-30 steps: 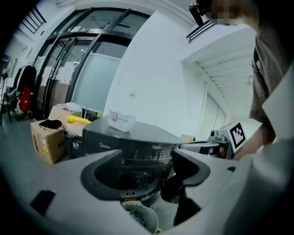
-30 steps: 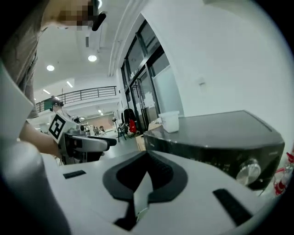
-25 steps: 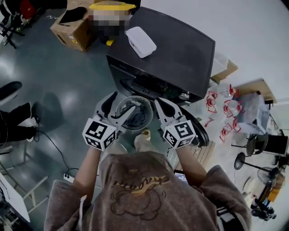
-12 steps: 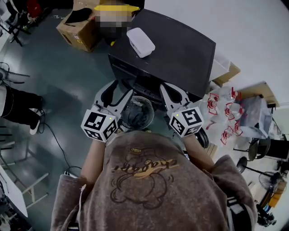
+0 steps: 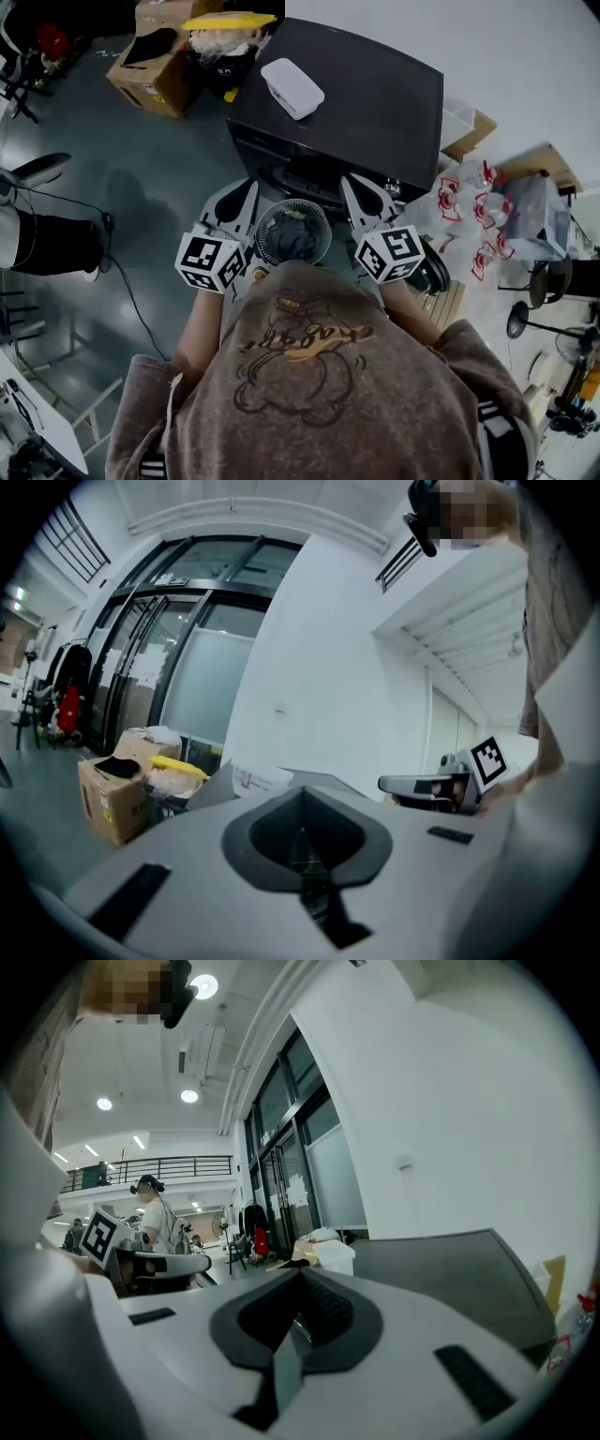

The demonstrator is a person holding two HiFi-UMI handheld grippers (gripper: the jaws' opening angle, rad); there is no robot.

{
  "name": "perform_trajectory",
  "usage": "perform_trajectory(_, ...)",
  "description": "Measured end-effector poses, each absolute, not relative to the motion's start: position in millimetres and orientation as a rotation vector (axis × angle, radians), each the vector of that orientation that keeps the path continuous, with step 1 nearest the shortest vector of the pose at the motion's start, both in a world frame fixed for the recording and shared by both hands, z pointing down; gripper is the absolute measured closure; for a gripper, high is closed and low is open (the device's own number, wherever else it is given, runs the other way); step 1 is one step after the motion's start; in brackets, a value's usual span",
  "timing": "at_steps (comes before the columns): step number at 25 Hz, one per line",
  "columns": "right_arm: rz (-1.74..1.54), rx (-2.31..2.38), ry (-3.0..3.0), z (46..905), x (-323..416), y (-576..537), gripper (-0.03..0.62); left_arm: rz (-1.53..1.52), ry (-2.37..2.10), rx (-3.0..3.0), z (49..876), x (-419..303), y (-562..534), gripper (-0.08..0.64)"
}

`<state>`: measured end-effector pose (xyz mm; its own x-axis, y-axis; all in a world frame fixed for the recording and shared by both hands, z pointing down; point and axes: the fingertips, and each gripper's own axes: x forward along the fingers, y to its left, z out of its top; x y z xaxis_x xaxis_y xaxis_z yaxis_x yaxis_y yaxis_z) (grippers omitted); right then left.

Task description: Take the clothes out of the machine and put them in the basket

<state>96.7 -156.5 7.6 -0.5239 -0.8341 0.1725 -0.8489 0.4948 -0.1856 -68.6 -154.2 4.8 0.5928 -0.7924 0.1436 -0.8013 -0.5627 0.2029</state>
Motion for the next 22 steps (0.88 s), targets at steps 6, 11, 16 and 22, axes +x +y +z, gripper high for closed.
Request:
perform_trajectory(6,0.378,1.547,-2.631,22,98,-150,0.595,0.059,-1.33,2.566,27,-76,-158,0.554)
perform_trajectory(11,0.38,1.603,-2.588,28,108,-148,0.595,0.043,-1.346,2.543,29,-79,-159,0.554)
perform_trajectory(16,0.369,1.604,-2.583,29,109,-148,0.595,0.039,-1.36,2.539,26,-79,-158,0.554)
perform_trajectory(22,0.378,1.604,-2.57,30,115,-147,0.595,0.046,-1.36,2.529,25,-76,-159,0.554)
